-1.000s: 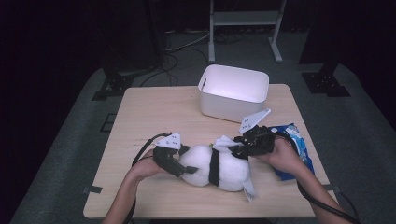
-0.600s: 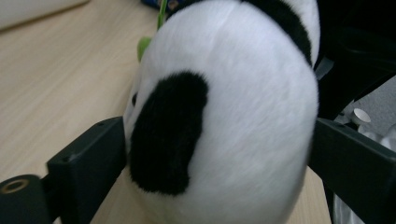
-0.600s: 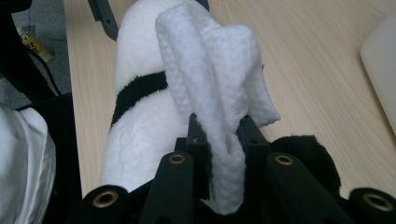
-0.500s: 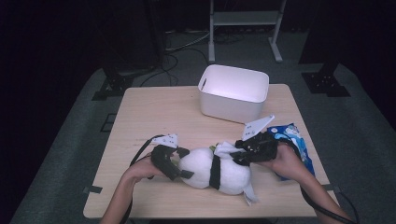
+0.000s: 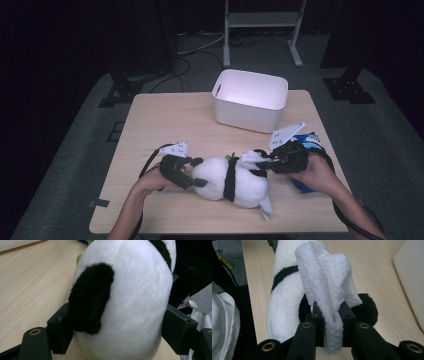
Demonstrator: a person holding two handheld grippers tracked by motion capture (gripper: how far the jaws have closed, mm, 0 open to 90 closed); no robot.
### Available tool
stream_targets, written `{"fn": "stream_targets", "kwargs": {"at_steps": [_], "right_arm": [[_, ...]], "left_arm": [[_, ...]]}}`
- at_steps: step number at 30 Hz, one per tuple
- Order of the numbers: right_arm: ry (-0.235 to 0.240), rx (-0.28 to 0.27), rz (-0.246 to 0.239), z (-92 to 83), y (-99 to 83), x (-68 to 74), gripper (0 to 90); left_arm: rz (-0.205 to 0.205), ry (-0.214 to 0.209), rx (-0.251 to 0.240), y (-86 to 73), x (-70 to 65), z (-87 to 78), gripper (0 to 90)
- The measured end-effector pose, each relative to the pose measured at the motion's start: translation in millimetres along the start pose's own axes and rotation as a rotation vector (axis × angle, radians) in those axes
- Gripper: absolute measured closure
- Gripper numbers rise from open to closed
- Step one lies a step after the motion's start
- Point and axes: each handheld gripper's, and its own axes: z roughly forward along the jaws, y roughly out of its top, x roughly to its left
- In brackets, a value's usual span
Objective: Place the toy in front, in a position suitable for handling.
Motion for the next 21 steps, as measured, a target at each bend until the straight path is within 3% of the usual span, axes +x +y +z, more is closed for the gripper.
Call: {"fn": "stream_targets", "kwargs": {"at_steps": [12,21], "right_arm": [[0.012,0.013,-0.017,15.0,16.3,-0.3,77.7],[0.046,0.009,-0.066,35.3,39.9,7.8,77.7]], "left_arm": [[0.003,0.033,0.017,4.0,-0.9,-6.5,22.5],[0.054,0.053,0.021,16.3,-11.1,-7.6,22.6]]}}
